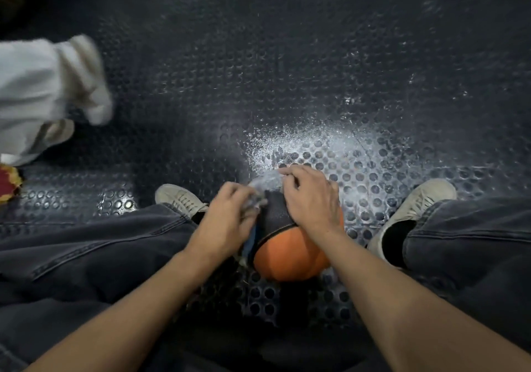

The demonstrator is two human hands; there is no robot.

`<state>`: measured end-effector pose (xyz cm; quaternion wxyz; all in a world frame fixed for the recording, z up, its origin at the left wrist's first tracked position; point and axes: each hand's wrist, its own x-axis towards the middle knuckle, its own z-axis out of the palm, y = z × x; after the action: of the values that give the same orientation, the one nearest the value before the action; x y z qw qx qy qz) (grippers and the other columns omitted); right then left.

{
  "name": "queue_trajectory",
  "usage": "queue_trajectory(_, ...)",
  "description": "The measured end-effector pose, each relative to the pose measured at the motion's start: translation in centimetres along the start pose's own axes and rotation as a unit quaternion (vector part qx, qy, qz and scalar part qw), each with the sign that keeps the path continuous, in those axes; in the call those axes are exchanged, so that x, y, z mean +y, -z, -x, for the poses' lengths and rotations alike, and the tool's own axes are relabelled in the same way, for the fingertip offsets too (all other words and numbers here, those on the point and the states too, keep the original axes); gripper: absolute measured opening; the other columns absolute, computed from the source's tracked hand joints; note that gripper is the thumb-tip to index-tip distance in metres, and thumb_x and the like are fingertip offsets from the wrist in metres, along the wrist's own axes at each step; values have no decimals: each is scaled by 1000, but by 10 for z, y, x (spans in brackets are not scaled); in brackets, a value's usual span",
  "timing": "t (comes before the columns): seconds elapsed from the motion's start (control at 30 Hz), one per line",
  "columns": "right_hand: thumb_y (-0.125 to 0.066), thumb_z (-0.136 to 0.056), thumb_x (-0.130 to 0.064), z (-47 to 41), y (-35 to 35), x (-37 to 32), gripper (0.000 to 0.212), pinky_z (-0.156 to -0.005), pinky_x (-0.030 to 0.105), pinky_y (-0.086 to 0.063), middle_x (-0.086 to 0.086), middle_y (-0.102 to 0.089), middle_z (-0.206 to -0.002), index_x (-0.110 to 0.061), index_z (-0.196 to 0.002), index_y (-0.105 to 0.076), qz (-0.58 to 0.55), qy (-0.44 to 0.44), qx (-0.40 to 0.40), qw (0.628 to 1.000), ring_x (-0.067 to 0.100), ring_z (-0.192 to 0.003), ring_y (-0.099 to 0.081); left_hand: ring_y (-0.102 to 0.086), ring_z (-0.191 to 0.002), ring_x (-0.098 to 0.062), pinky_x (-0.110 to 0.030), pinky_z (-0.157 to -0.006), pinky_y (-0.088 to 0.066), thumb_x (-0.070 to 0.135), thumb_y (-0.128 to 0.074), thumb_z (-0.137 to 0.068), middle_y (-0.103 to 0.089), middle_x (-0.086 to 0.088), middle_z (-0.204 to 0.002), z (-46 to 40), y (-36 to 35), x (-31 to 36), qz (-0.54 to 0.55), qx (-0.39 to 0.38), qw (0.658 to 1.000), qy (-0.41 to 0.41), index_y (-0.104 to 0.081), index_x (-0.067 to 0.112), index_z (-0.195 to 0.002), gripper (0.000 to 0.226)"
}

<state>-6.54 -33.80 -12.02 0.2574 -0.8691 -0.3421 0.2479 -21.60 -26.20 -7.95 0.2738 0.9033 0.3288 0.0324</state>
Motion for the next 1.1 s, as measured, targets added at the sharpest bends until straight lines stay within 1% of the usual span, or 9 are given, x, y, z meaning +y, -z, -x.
queue_trajectory(0.07, -36, -101, -35, 1, -2, 0, 34, -110, 45, -28, -13, -61, -128, -36, -121, -64, -6, -14, 16, 1000, 10, -118, -52, -57, -88, -23, -19, -75, -34, 13, -64, -87, -55, -5, -95, -4, -3, -1, 3, 31, 997, 69, -65, 10, -104, 18)
queue_trajectory(0.23, -43, -97, -30, 4, 7, 6, 23, -99, 45, -35, -4, -61, -115, -30, -106, -65, 1, -40, 27, 999, 21, -109, -52, -58, -86, -18, -26, -78, -44, 18, -51, -82, -59, -3, -93, 14, -9, 25, 46, -77, 992, -92, -66, 13, -96, 21)
queue_trajectory(0.37, -49, -92, -28, -10, 16, 4, 11, -97, 44, -38, -4, -52, -93, -22, -84, -52, 44, -22, 3, 999, 18, -91, -50, -58, -82, -28, -32, -68, -36, 12, -56, -87, -58, -2, -83, -6, -6, 7, 8, 29, 998, 52, -59, 14, -85, 4)
queue_trajectory(0.53, -27, -90, -41, -3, 4, 11, 49, -99, 45, -44, 0, -61, -124, -28, -124, -59, -64, 19, -39, 997, 4, -88, -50, -57, -97, -21, -38, -83, -48, 43, -53, -89, -51, 3, -109, 19, -11, 17, 21, -23, 999, 20, -58, 23, -119, 37)
queue_trajectory(0.63, -27, -94, -43, 3, 5, 14, 51, -104, 47, -42, -2, -61, -133, -32, -132, -60, -63, 12, -59, 996, 1, -93, -51, -58, -81, -19, -36, -74, -48, 37, -57, -92, -55, 4, -90, -2, -7, 8, -12, 3, 998, 63, -62, 26, -91, 13)
queue_trajectory(0.73, -39, -100, -27, 8, 0, 6, 34, -106, 51, -42, -4, -64, -126, -31, -123, -64, -45, -23, -36, 998, 13, -103, -57, -59, -74, -24, -32, -63, -40, 28, -61, -91, -50, 7, -70, -24, -3, 2, -21, 8, 991, 130, -50, 27, -63, 30)
queue_trajectory(0.9, -37, -103, -26, 6, -9, 4, 16, -87, 45, -52, -7, -56, -81, -23, -101, -52, -13, -77, -15, 997, 8, -65, -48, -61, -86, -18, -37, -76, -50, 27, -59, -92, -60, 10, -102, 12, -2, 19, -17, -32, 999, -2, -70, 21, -104, 16)
queue_trajectory(1.0, -35, -104, -28, 12, -7, 7, 35, -95, 48, -51, -7, -65, -97, -27, -135, -52, -20, -50, -27, 998, 8, -69, -53, -59, -83, -20, -30, -65, -39, 29, -58, -92, -58, 10, -90, -1, -2, 20, -60, -3, 997, 54, -68, 23, -92, 12)
queue_trajectory(1.1, -35, -103, -31, 15, -6, 2, 39, -102, 51, -46, -2, -61, -125, -31, -136, -56, -9, -55, -35, 998, 16, -94, -61, -56, -72, -19, -32, -63, -43, 26, -62, -90, -64, 5, -82, -27, -1, 9, -28, 5, 988, 150, -73, 23, -91, 11)
